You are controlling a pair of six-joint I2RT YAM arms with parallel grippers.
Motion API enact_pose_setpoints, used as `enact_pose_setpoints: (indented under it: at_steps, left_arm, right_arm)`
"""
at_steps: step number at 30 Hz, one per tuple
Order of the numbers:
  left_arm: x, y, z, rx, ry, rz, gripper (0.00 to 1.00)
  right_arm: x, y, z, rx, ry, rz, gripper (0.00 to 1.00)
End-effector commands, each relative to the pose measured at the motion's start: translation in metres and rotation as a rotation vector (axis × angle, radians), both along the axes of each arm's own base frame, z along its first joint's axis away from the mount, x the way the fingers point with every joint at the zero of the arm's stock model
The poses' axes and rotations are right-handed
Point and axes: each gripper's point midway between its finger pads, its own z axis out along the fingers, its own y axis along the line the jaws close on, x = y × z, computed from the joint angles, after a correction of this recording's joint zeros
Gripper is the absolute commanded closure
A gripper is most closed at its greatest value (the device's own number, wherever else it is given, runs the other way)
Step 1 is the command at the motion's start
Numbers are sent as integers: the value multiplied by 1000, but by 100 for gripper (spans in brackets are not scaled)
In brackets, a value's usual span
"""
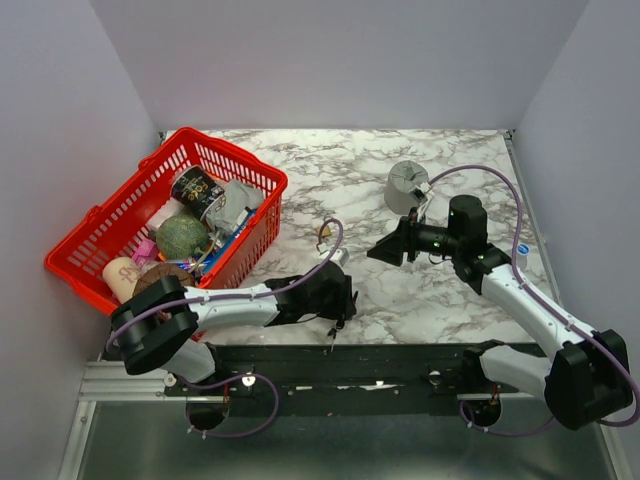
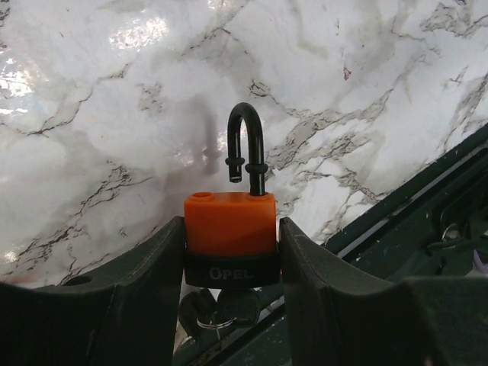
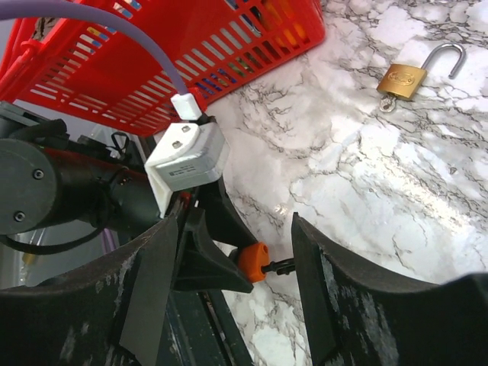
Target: Unlock with the key
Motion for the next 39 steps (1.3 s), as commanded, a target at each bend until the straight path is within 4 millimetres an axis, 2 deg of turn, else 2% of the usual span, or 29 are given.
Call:
enact_pose_setpoints:
  at_steps: [1, 16, 22, 28, 34, 39]
  left_arm:
    - [19, -21, 14, -88, -23, 28, 100]
    - [44, 14, -22, 46, -11, 136, 100]
    - [65, 41, -32, 202, -46, 302, 100]
    - [86, 61, -29, 326, -101, 458, 100]
    - [100, 63, -31, 444, -107, 510, 100]
    - [108, 56, -34, 482, -103, 505, 100]
  right_arm:
    - [6, -4, 1, 0, -17, -46, 30]
    - [5, -5, 4, 3, -22, -56, 30]
    - [6, -5, 5, 5, -26, -61, 30]
    - [6, -7, 6, 2, -35, -74, 30]
    - [6, -12, 9, -7, -60, -118, 30]
    - [14, -29, 14, -44, -97, -244, 29]
